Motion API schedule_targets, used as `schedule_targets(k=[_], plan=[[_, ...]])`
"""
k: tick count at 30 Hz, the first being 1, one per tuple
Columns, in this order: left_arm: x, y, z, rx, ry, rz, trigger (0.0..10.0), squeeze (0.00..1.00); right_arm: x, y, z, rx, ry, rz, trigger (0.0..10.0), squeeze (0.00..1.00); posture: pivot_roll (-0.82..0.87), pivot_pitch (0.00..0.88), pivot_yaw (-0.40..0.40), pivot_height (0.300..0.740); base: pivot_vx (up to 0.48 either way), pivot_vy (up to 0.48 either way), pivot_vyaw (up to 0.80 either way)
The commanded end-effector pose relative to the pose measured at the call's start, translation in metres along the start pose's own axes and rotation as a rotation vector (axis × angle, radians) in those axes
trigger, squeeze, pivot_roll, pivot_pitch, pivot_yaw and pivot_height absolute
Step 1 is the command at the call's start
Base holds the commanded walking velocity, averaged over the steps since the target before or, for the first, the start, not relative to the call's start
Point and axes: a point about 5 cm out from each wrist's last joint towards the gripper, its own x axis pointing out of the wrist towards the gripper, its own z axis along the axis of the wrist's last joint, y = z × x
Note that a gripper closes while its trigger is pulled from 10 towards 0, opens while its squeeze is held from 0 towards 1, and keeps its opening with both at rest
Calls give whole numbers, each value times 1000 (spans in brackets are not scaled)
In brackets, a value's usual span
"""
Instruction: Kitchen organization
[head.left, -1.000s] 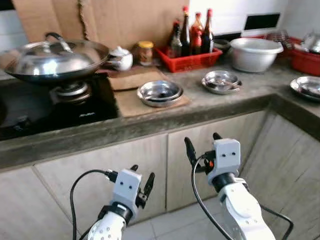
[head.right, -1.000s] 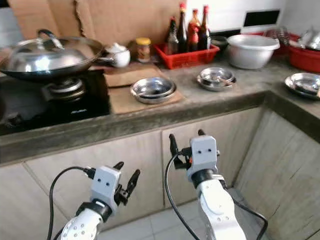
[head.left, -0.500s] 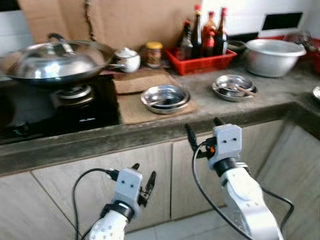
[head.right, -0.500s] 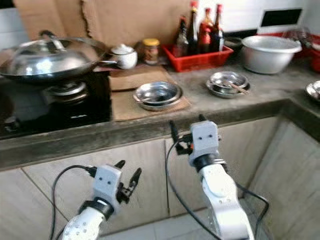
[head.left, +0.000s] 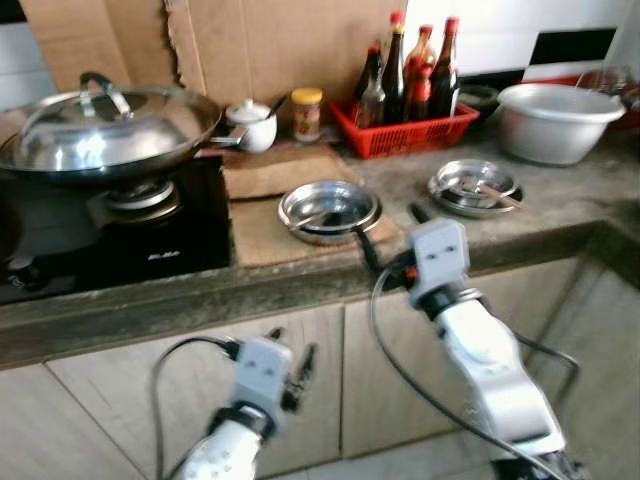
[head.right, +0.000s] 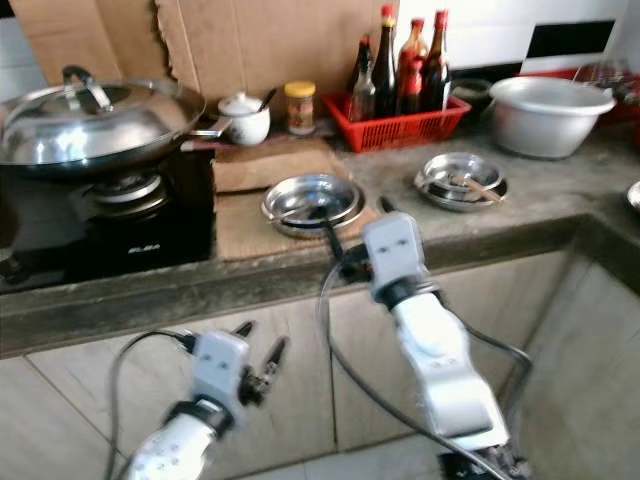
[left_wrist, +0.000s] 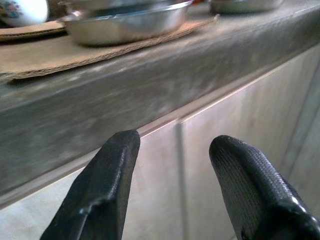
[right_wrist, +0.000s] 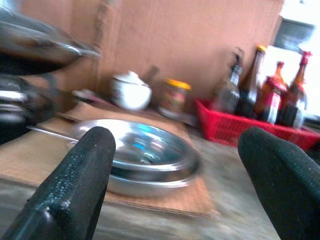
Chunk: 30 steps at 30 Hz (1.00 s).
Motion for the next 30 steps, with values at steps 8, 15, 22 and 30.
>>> schedule_targets(k=[8,15,22,30], plan=[[-3,10,-1,23,17,32,10000,0,25,13,20,-5,-84,82,10000,0,54,0,-23,740,0,0,0],[-5,5,7,35,-42,-4,10000,0,39,13,24,-52,-83,112,10000,0,76,0,-40,740,0,0,0],[-4,0,10,14,-64,-18,10000,0,52,14,25,-115,-68,164,10000,0,73,0,-53,740,0,0,0],[-3,-4,11,4,-72,-26,10000,0,63,16,23,-152,-43,194,10000,0,68,0,-66,740,0,0,0]])
